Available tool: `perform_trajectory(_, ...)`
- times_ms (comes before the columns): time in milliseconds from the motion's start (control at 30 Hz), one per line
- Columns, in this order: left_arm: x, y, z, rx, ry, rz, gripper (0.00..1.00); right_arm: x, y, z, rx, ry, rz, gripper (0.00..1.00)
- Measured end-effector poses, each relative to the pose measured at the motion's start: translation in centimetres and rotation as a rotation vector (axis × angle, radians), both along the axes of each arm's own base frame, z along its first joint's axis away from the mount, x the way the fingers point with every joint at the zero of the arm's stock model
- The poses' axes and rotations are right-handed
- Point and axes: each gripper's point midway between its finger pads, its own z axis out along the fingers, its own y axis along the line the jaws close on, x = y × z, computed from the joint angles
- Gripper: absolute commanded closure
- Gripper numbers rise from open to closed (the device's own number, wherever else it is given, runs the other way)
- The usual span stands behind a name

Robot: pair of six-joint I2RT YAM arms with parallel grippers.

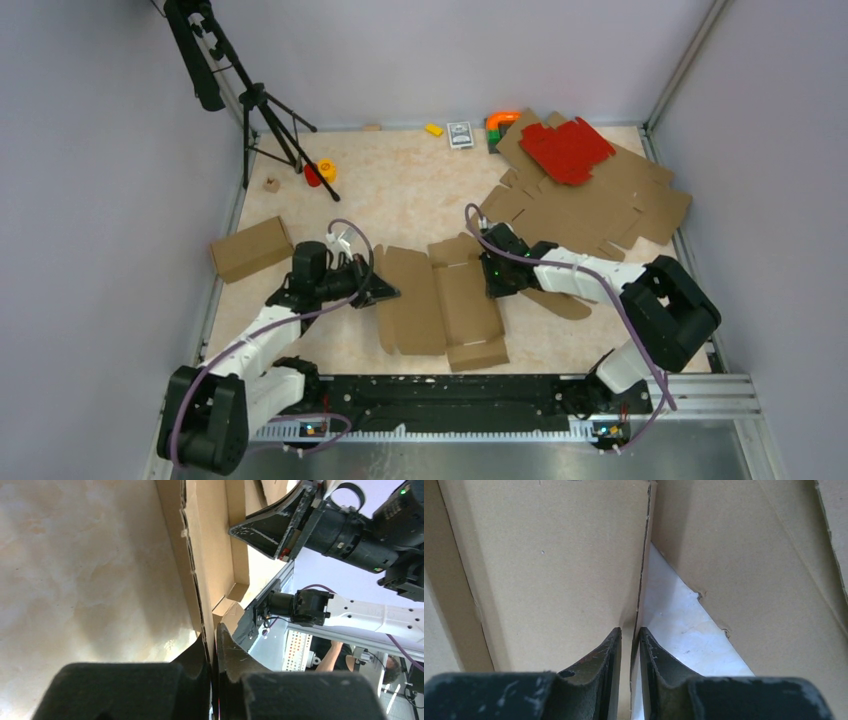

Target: Fold the paper box

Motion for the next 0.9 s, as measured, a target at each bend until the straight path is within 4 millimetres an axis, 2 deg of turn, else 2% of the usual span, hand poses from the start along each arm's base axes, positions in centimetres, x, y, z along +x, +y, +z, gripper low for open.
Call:
perform_trajectory(300,-0.7,0.3,-3.4,0.022,0.037,0.001,0.99,-0.1,-0.4,-0.5,0.003,0.008,-0.009,0.83)
perform_trajectory(700,-0.5,-0.4,-3.0,-0.054,-0.029,-0.03,1.0,-0.2,-0.3,-0.5,0.009,0.008,-0.009,0.84)
perform_trajectory(900,-0.5,-0.3,-2.5,-0.048,-0.054,-0.03,1.0,0.0,-0.4,-0.4,0.007,0.001,-0.011,0.89)
